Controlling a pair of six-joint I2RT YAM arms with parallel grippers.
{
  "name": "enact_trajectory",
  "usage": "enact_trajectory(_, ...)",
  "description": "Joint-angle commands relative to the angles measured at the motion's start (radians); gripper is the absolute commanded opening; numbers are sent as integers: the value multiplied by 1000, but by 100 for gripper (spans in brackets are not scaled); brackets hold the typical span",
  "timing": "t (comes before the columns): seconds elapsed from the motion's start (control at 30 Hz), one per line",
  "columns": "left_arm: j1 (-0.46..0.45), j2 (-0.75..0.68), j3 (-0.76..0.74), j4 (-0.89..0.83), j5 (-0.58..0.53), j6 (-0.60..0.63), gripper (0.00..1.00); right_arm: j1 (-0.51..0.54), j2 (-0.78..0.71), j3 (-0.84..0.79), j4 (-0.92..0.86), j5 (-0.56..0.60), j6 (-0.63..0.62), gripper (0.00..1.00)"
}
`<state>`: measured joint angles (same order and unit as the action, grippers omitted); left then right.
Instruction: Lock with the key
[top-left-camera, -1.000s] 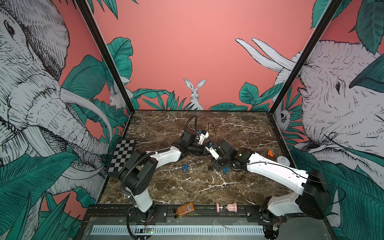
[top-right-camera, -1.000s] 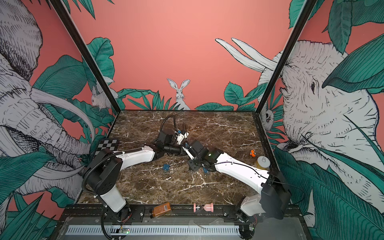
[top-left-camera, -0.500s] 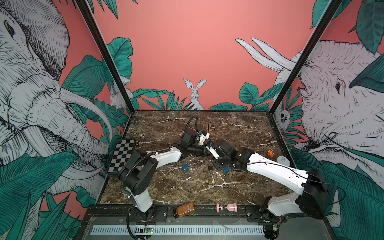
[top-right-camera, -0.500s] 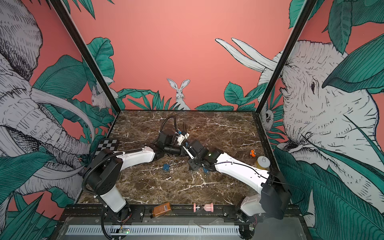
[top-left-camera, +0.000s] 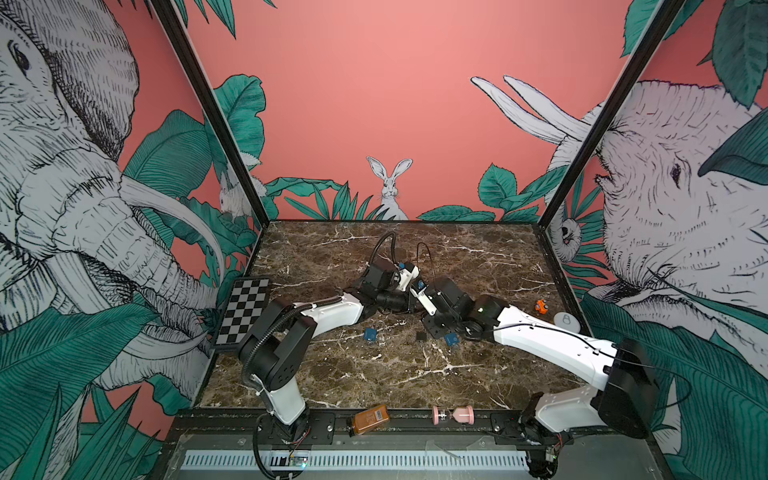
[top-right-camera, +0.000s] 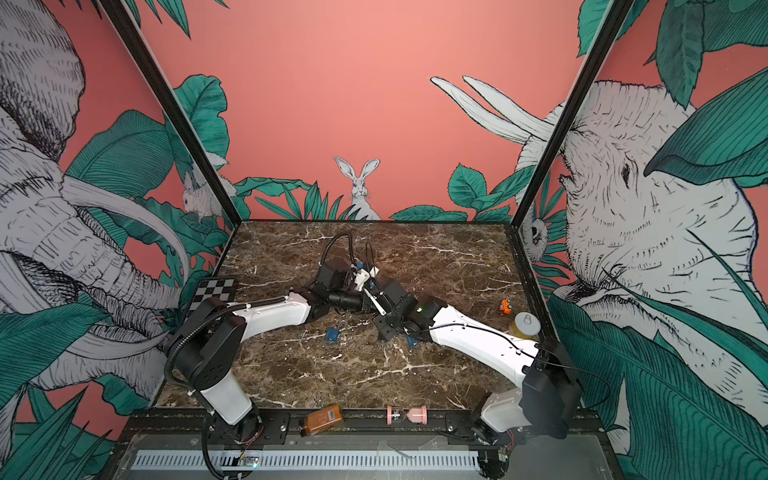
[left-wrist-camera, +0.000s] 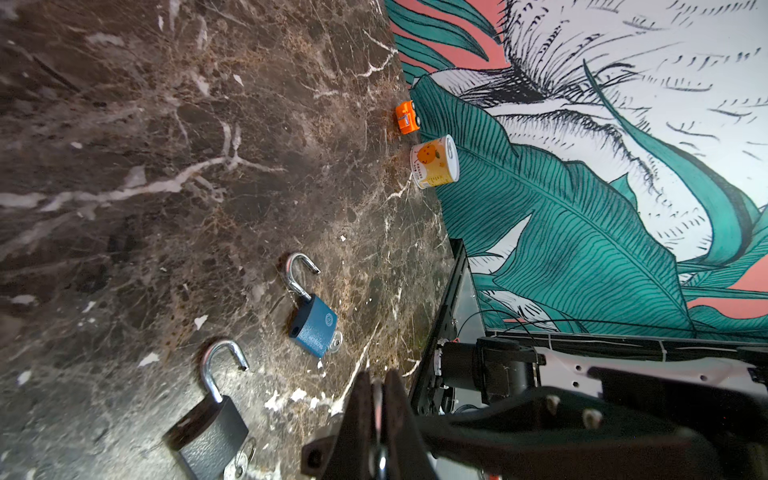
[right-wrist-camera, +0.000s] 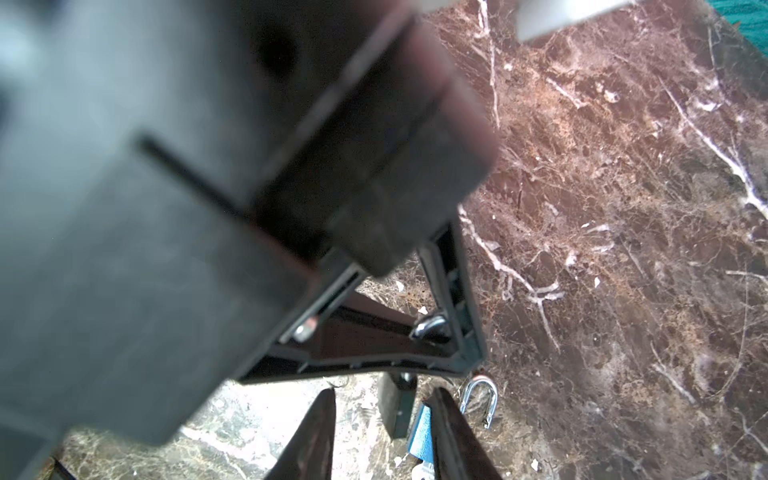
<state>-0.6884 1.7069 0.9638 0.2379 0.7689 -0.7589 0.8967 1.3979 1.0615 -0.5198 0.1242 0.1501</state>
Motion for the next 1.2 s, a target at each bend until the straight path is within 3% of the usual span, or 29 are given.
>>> enact_trajectory(0.0, -5, -43, -16, -3, -23, -2, 0, -2, -60, -13, 37, 33, 23, 43)
enact_trajectory(0.17, 1, -137, -37, 38, -158, -184, 0, -11, -199, -102, 152, 236, 13, 57)
enact_trajectory(0.3, 1, -243, -44, 146, -253, -364, 0, -16, -351, -265, 372, 216, -110, 68)
enact_trajectory(0.37, 0, -314, -60, 157, -325, -454, 0, -36, -424, -312, 438, 177, -128, 68)
enact_trajectory(0.47, 22, -408, -129, 192, -451, -643, 0, -125, -511, -362, 531, -33, -124, 64)
enact_trajectory(0.53, 55, -422, -149, 233, -446, -762, 0, -189, -525, -362, 581, -163, -123, 62)
enact_trajectory(0.77, 64, -425, -77, 146, -377, -808, 0, -339, -441, -256, 629, -539, -53, 54)
enact_trajectory(1.0, 61, -445, -109, 194, -381, -835, 0, -377, -339, -206, 759, -736, 58, 54)
enact_trajectory(1.17, 57, -429, -115, 233, -370, -856, 0, -377, -261, -185, 833, -774, 110, 53)
